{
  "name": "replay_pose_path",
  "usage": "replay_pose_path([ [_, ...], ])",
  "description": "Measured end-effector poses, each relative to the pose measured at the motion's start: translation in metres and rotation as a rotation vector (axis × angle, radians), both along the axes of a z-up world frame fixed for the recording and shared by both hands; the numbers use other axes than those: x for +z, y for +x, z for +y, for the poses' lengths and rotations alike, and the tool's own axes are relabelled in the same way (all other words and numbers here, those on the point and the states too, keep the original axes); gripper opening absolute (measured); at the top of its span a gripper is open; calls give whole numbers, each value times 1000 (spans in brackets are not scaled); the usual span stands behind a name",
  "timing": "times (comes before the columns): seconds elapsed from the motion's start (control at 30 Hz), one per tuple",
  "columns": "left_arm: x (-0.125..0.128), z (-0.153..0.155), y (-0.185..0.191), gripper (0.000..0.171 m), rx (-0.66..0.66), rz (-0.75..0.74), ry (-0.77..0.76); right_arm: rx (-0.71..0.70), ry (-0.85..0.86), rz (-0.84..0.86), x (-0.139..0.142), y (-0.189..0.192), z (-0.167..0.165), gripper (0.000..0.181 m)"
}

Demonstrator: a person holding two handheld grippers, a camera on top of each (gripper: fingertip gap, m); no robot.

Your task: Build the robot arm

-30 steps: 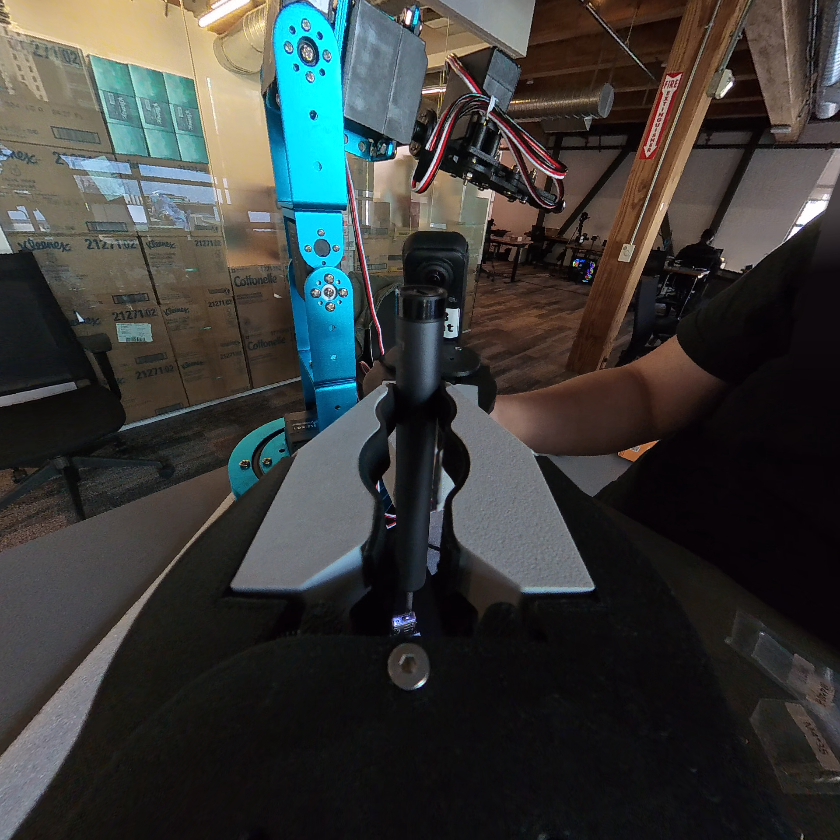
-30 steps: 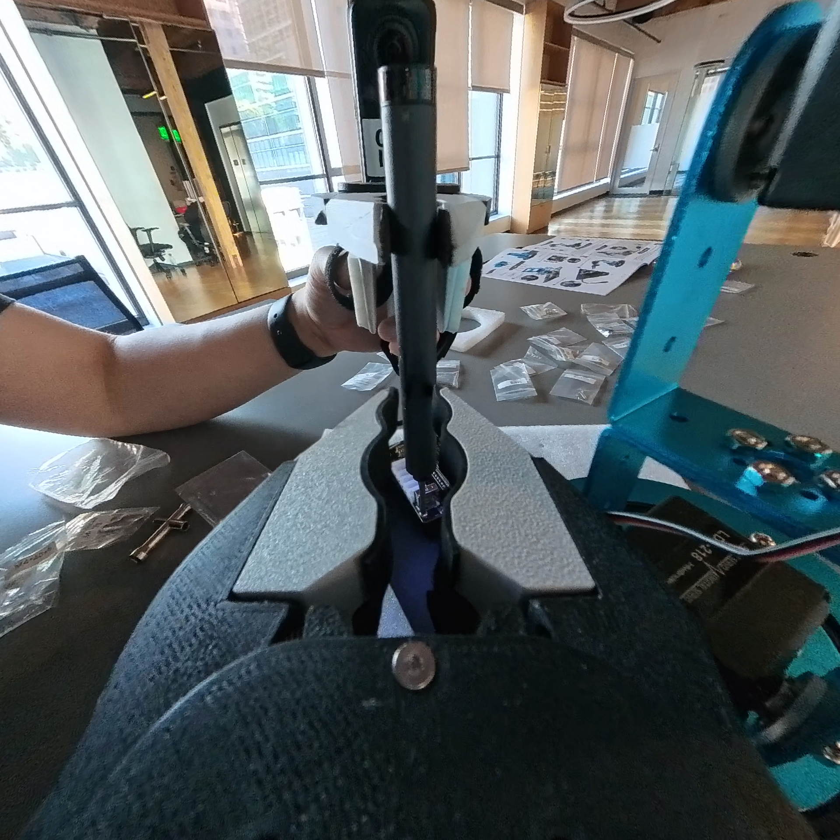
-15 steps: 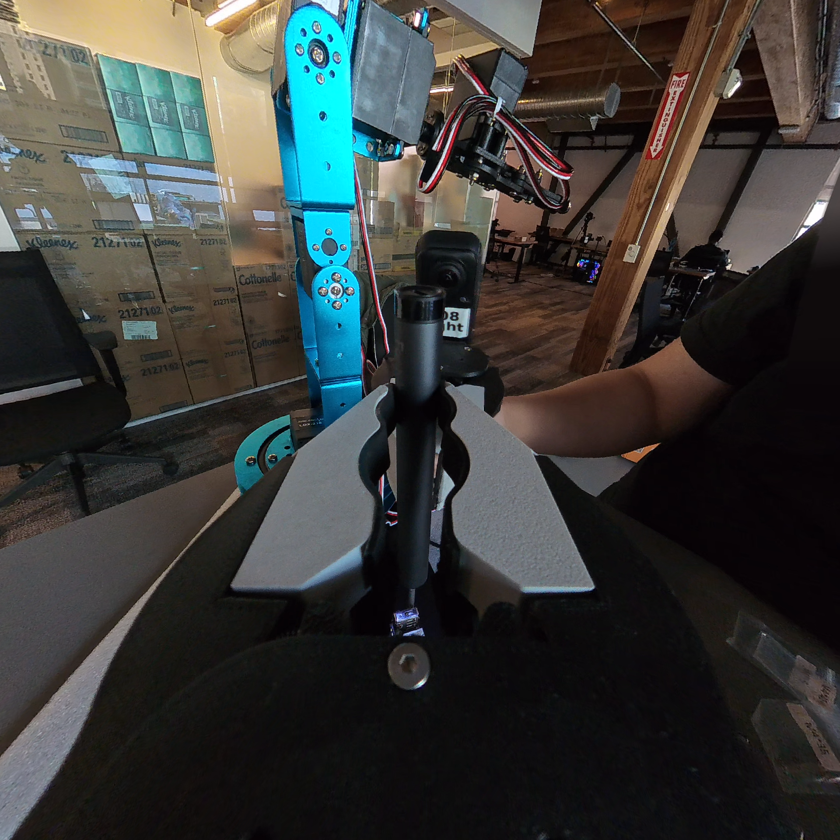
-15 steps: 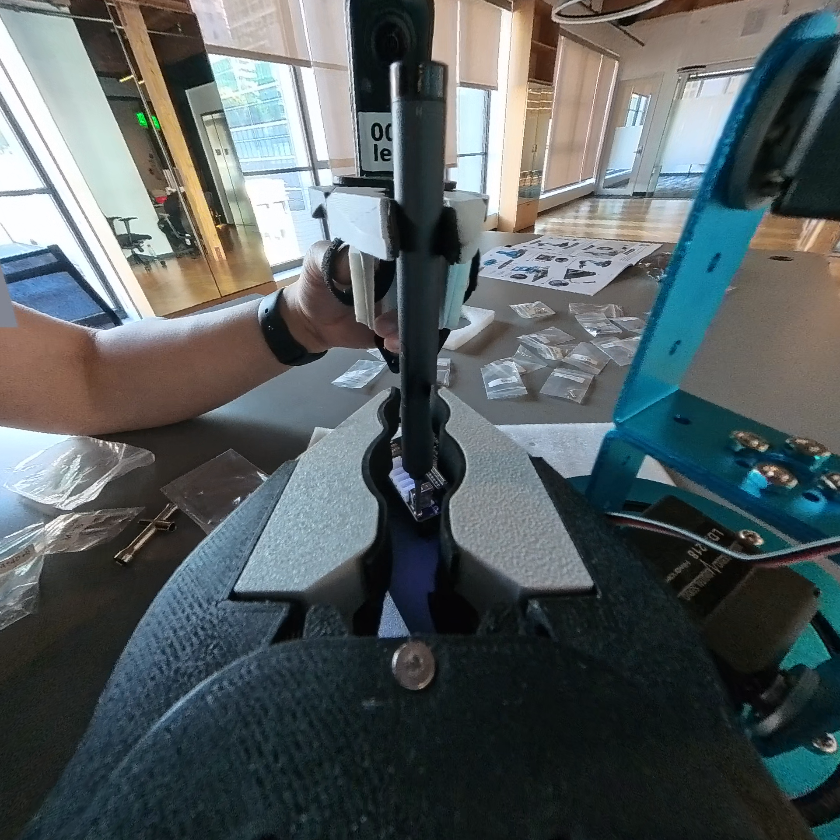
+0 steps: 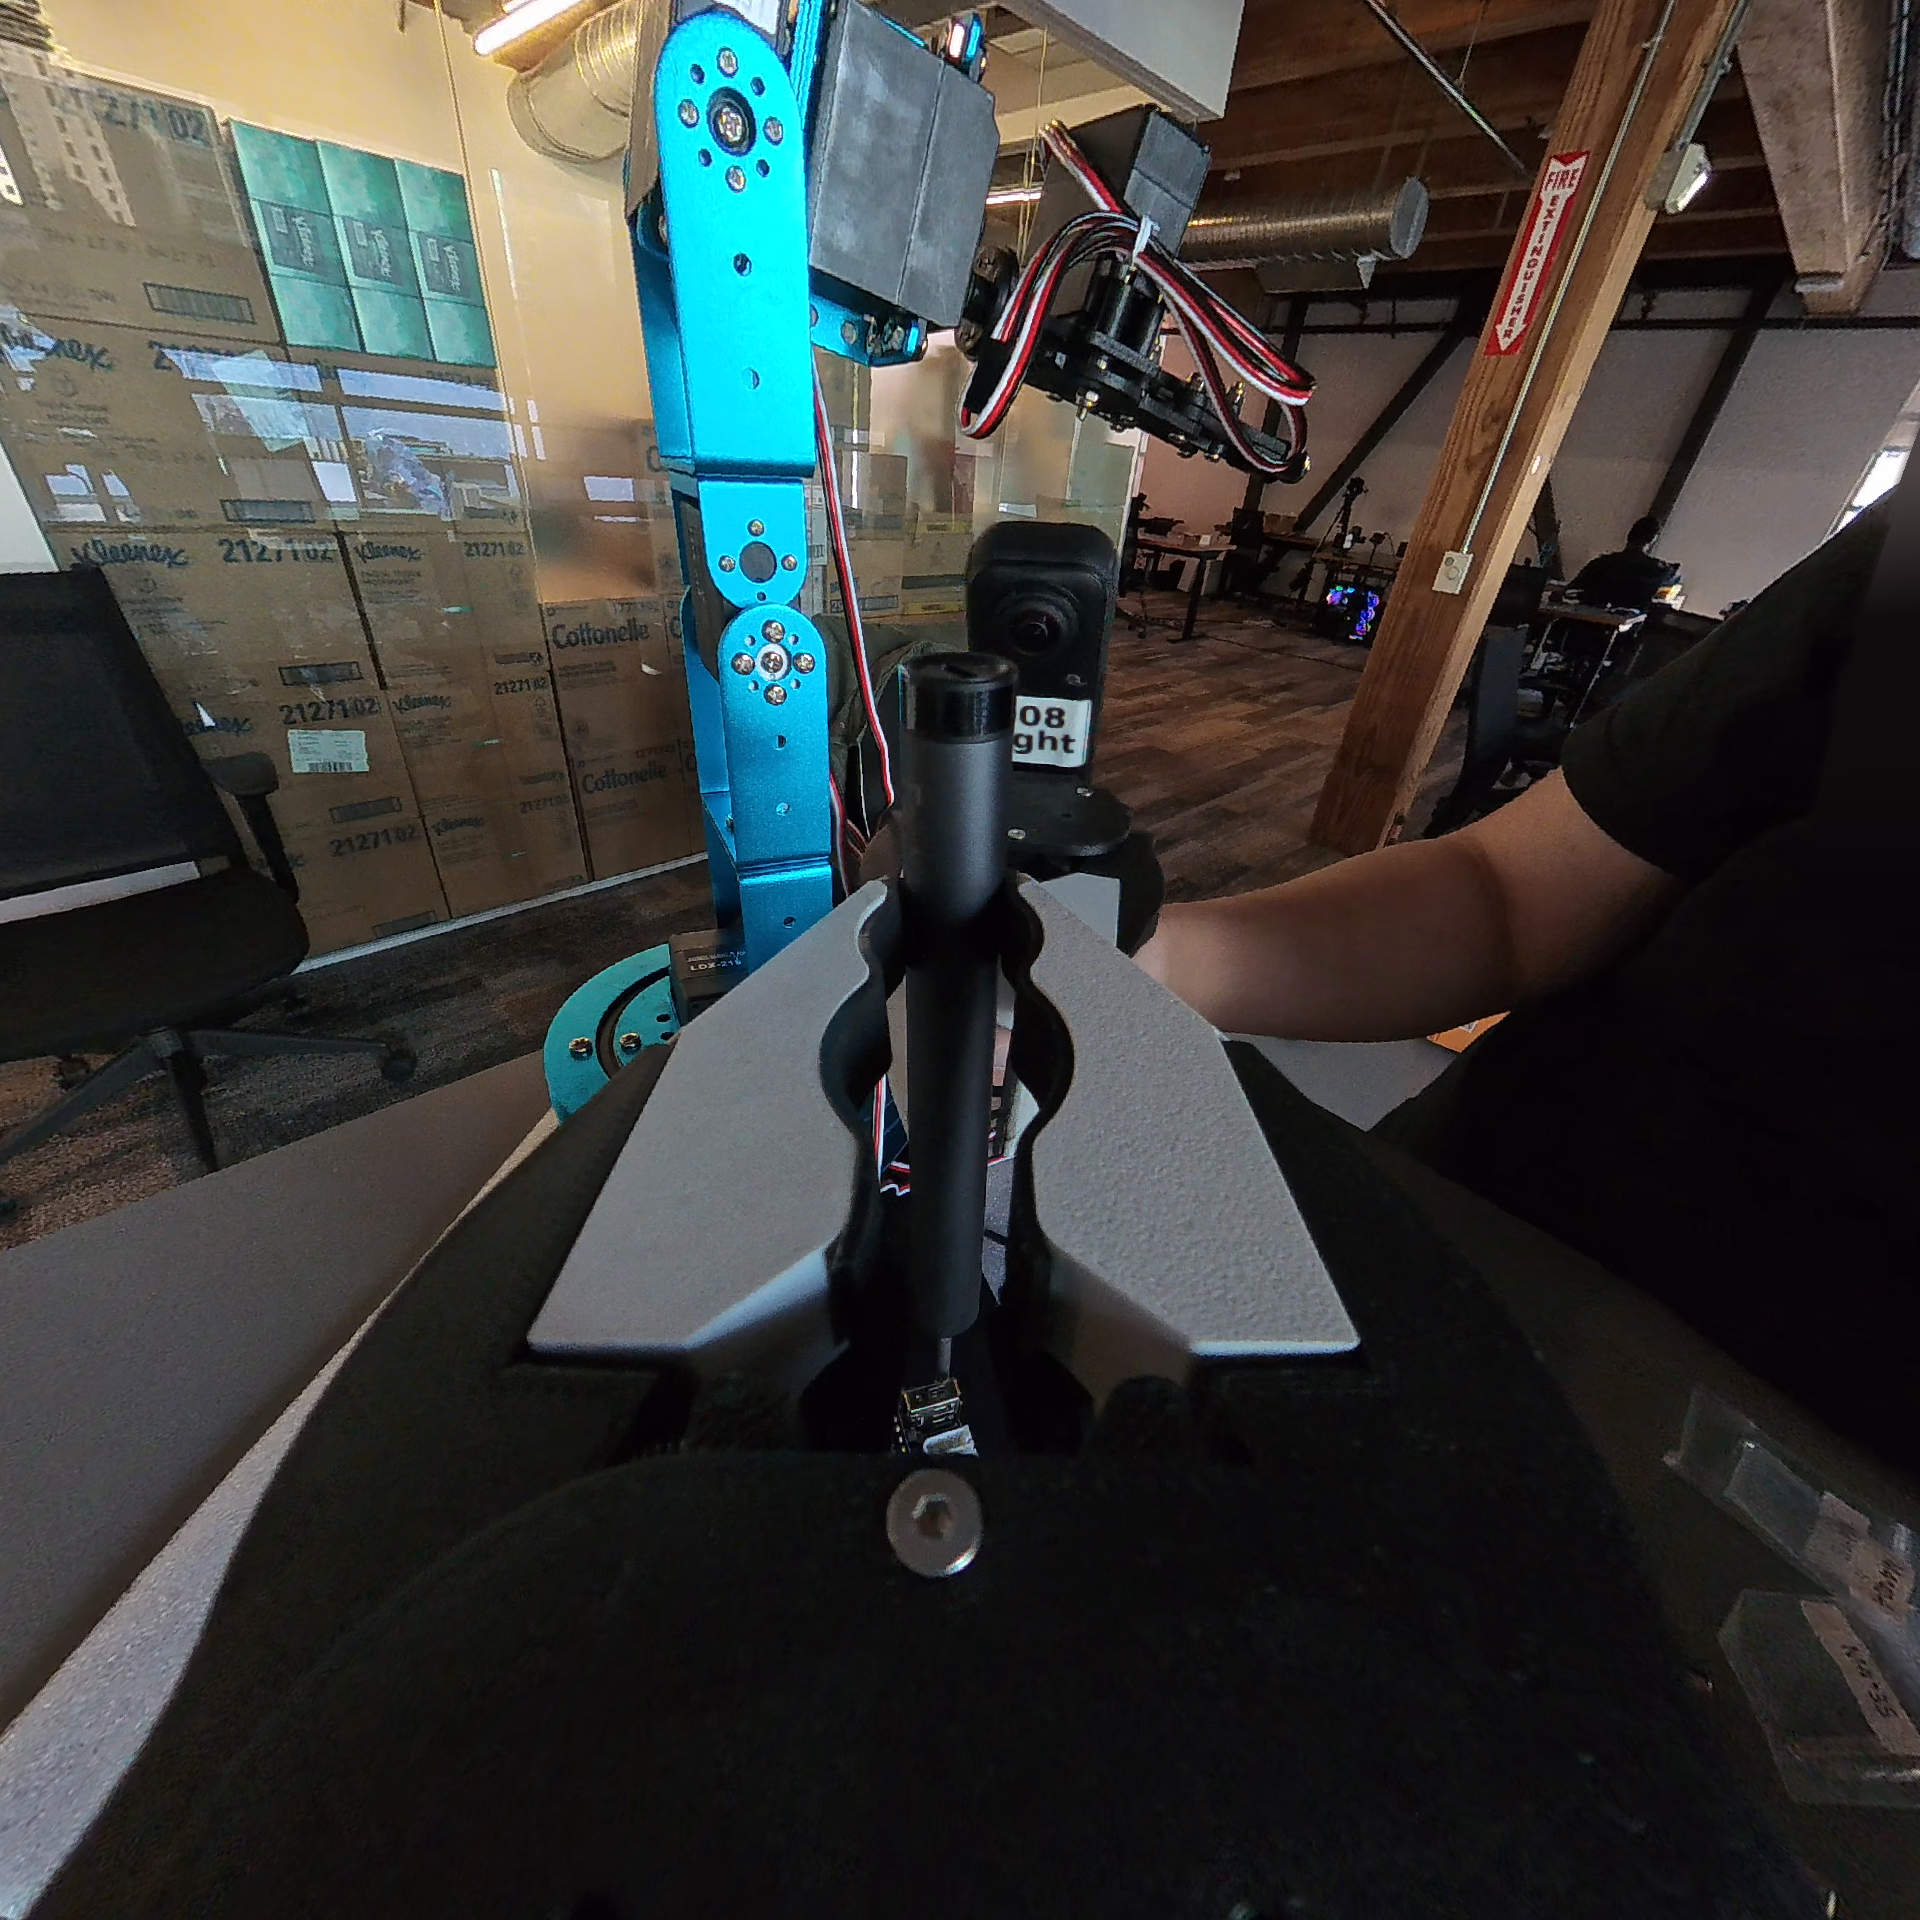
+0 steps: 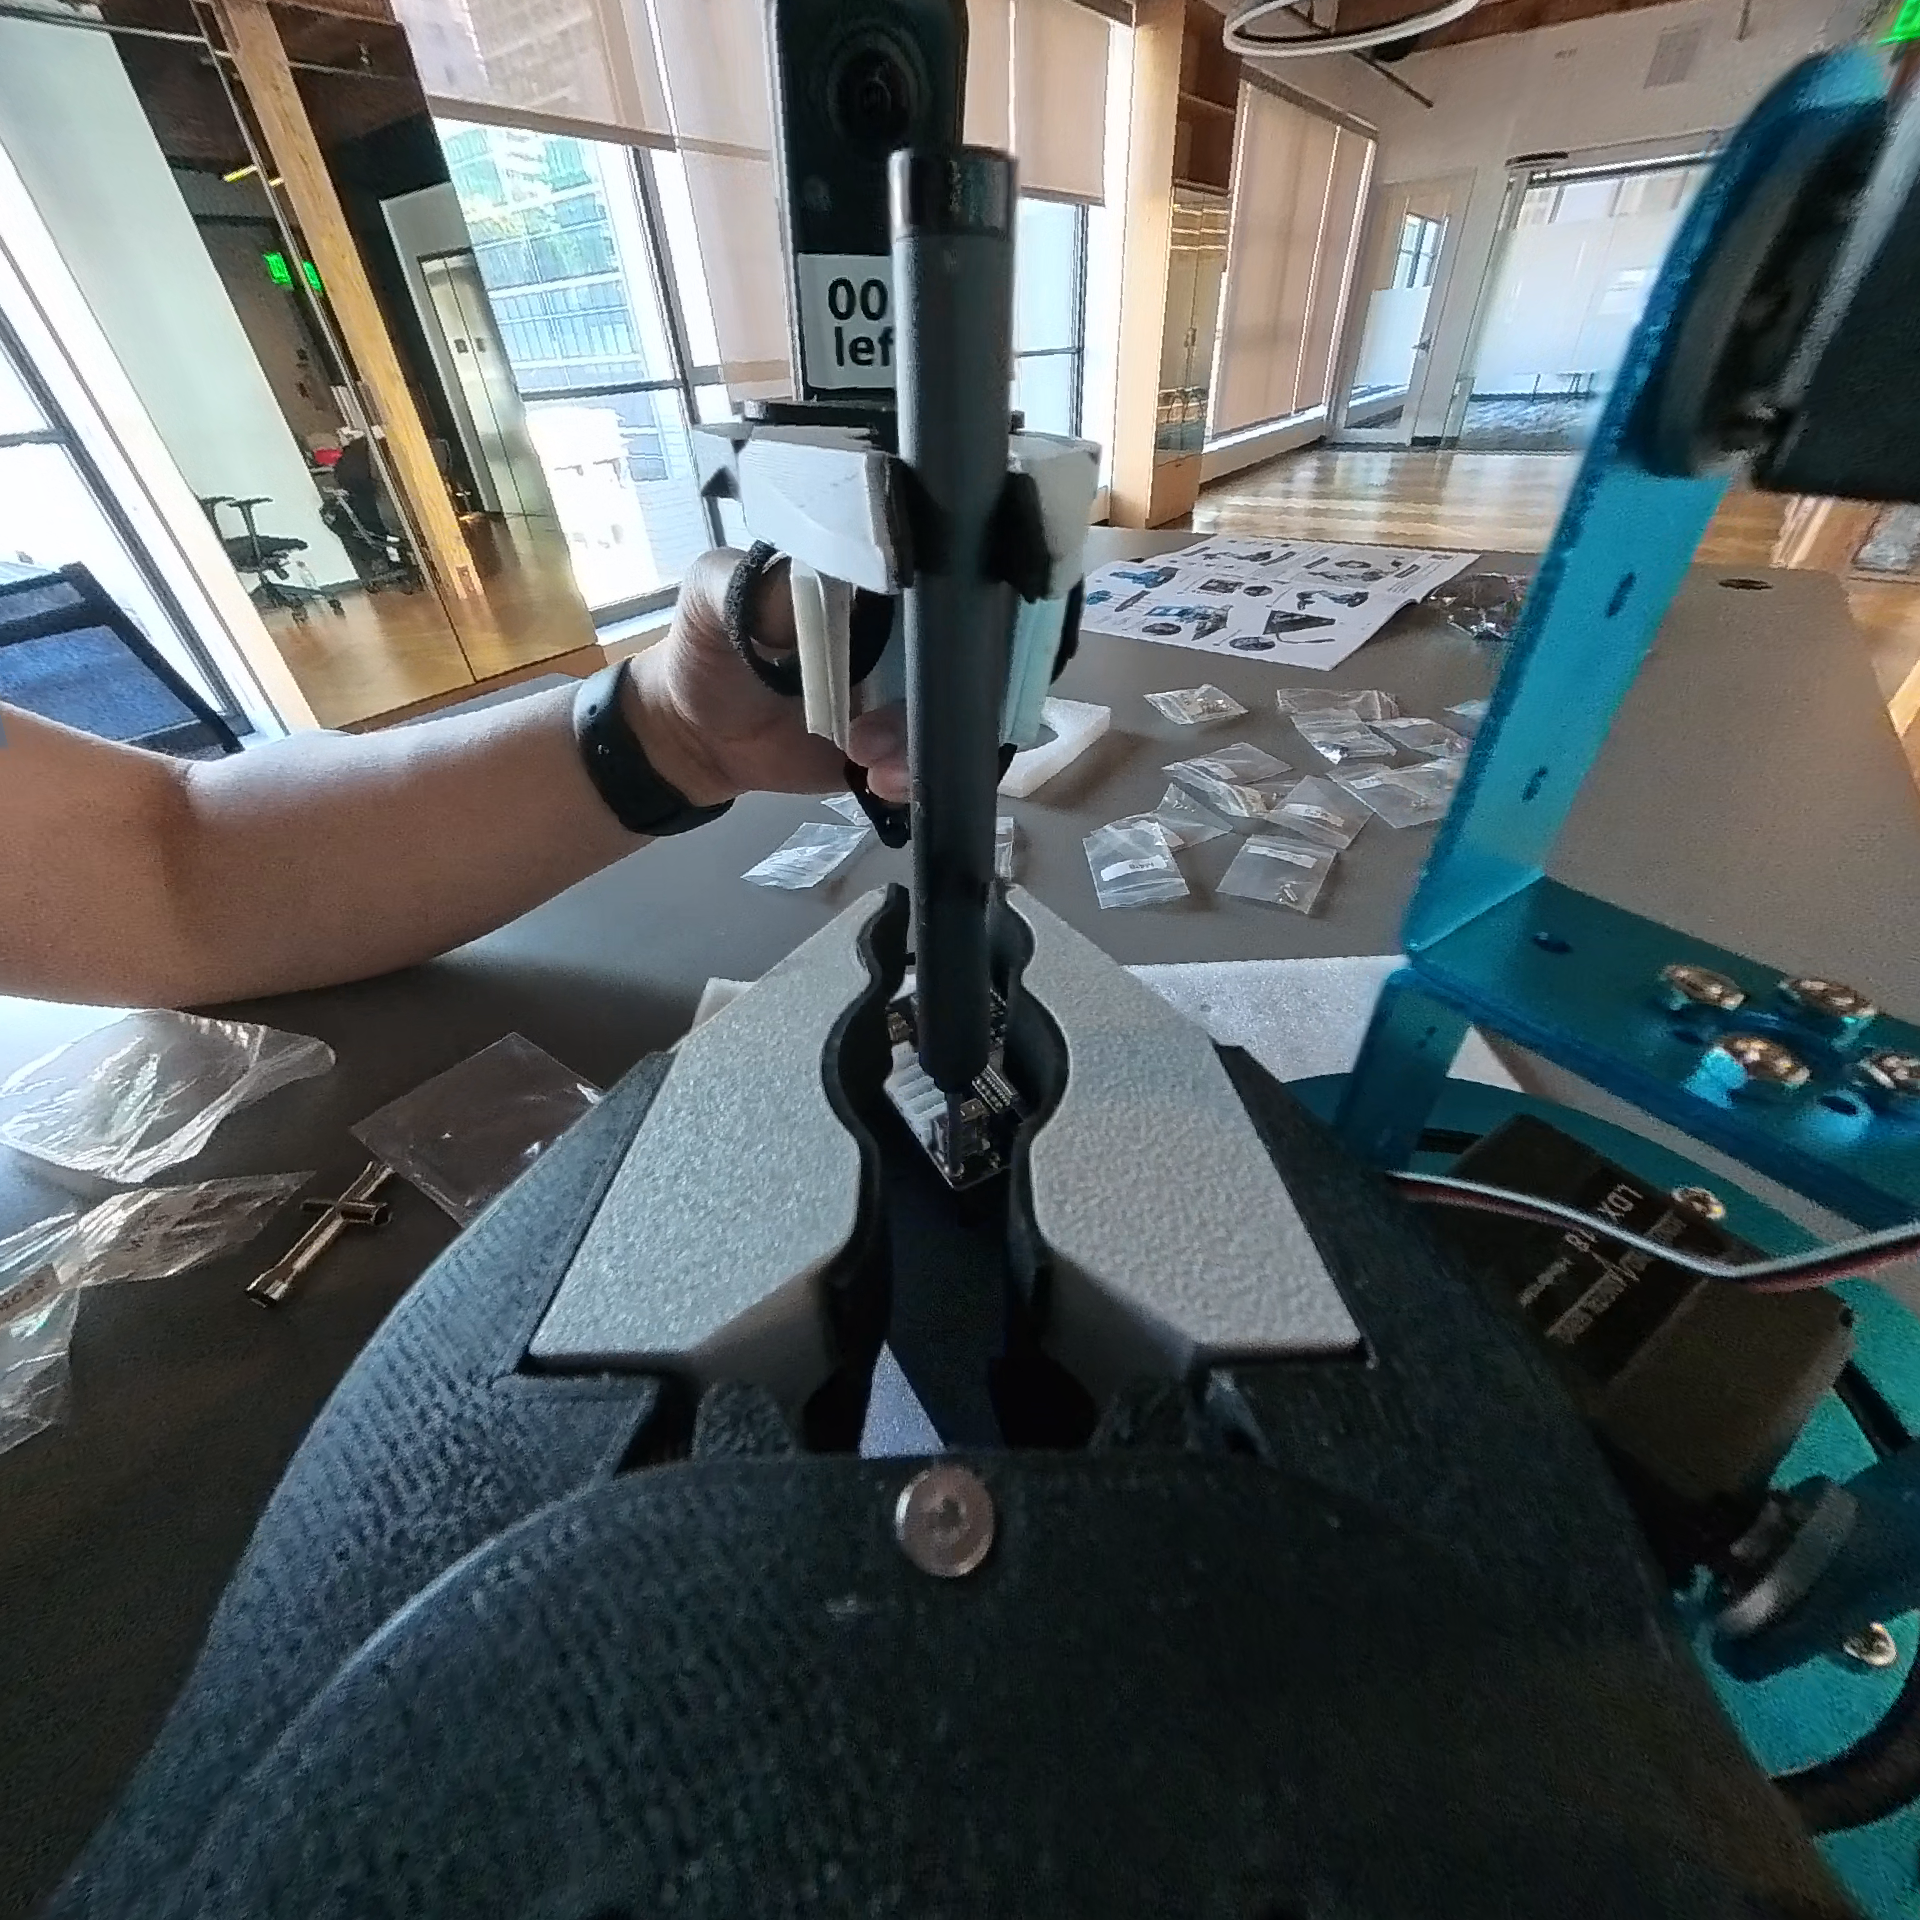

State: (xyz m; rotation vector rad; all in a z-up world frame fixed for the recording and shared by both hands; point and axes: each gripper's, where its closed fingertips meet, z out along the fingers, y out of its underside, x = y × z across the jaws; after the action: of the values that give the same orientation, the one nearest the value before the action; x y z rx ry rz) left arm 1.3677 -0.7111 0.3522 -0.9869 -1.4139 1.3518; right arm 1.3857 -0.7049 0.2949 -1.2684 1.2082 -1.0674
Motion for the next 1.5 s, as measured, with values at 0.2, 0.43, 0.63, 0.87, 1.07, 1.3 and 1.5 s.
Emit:
replay_pose_path([
  [0.2,0,1,-2,16,-4,-4,-4,-12,-25,36,-3,2,1,14],
  [0.43,0,1,-2,16,-2,1,-1,-9,-19,39,-3,2,0,11],
  [0.63,0,-1,-1,16,5,11,3,-29,-10,50,-3,3,-2,10],
  [0.87,0,-2,0,16,3,30,14,-25,3,59,-3,4,-3,10],
  [1.07,0,-3,0,16,4,36,16,-28,-6,66,-4,4,-3,10],
  [1.3,0,-3,0,16,10,32,8,-44,-23,80,-4,5,-5,9],
  [1.5,1,-5,1,16,-6,77,49,-25,-11,72,-3,3,-3,10],
])
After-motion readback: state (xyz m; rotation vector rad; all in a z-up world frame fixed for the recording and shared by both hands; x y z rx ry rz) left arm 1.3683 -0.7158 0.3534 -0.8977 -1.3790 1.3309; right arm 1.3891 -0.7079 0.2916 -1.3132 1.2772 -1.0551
